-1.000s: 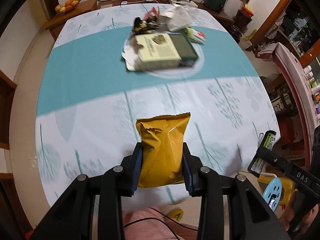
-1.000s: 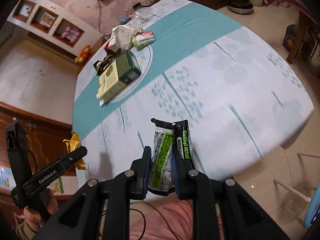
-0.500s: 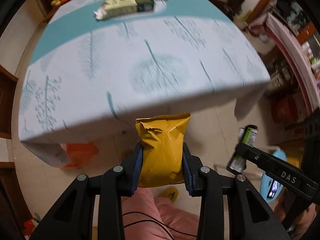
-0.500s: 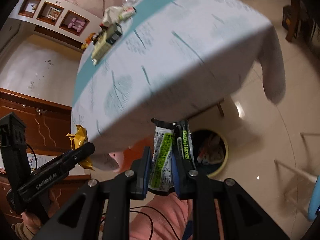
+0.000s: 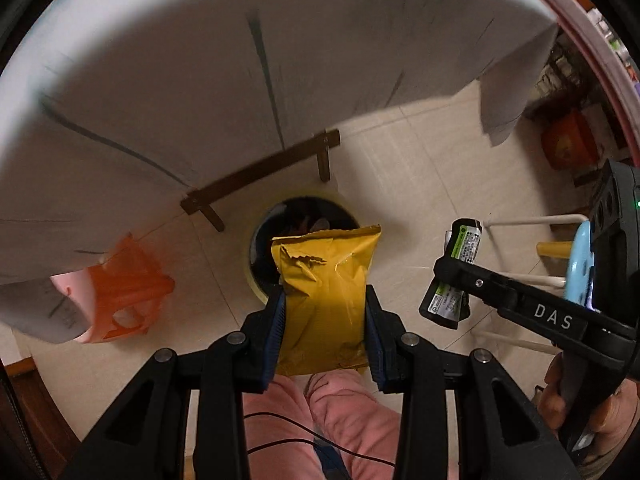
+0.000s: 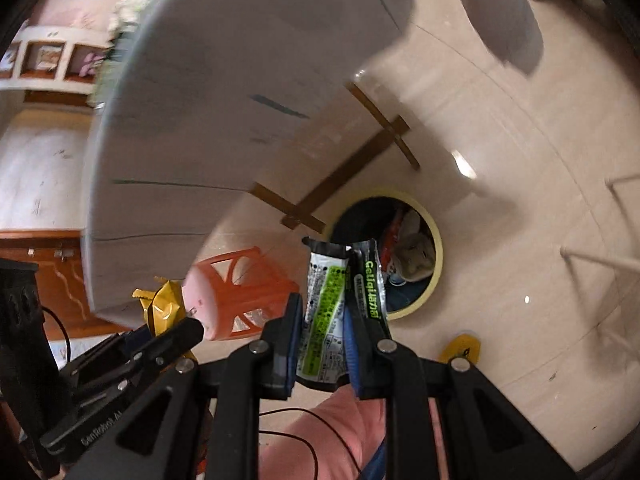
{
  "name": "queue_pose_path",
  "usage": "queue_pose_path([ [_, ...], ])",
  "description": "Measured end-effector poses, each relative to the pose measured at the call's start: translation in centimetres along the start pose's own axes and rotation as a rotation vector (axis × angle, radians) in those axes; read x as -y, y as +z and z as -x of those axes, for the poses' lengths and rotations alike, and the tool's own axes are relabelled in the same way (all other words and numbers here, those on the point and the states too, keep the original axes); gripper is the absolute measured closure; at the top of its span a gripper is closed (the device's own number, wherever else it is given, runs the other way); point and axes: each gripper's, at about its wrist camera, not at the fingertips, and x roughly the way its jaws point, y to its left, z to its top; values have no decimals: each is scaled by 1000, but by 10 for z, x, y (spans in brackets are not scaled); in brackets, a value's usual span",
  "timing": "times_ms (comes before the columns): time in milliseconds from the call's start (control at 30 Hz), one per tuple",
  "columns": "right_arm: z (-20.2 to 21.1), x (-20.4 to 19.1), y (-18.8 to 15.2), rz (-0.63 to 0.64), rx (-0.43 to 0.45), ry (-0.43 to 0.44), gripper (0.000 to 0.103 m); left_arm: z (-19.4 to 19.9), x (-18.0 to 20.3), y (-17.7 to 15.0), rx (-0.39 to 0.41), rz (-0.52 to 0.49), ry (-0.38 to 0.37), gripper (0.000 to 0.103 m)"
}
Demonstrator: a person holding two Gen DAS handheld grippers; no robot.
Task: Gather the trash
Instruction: 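Carry both packets down to the floor bin and open both grippers over it, then raise both tools back toward the table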
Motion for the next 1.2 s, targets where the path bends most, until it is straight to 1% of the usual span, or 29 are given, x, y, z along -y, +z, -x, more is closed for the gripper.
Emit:
queue_pose_path([
  [133,-44,28,0,-63,1,-21,83,-50,-7,5,-15,-22,-10,68],
  [200,-64,41,0,-98,-8,-26,83,-77,-10,8,-29,-44,-3,67],
  [267,-82,52,0,-127,-17,-32,83,-96,-9,12,-34,-56,11,65],
  [367,-107,63,2,-141,-28,-45,82,-119,-9,18,-35,-78,46,59],
  [500,-131,72,3,-149,-40,-58,81,-139,-9,20,-36,-96,59,42],
  [567,-140,75,4,-155,-44,-62,80,-146,-13,21,-36,-99,64,39],
  [667,-149,75,4,-164,-54,-66,80,-153,-19,20,-41,-99,74,39],
  [833,-163,71,8,-155,-64,-75,80,-150,-32,18,-34,-87,83,39],
  [967,-168,59,10,-127,-78,-80,79,-143,-43,20,-14,-69,80,39],
  [1000,-169,55,10,-120,-81,-81,78,-140,-45,21,-10,-66,78,39],
  [1067,-171,50,11,-117,-79,-89,67,-135,-49,22,-1,-60,78,39],
  [1200,-169,41,10,-119,-57,-83,57,-125,-53,21,14,-55,78,39],
])
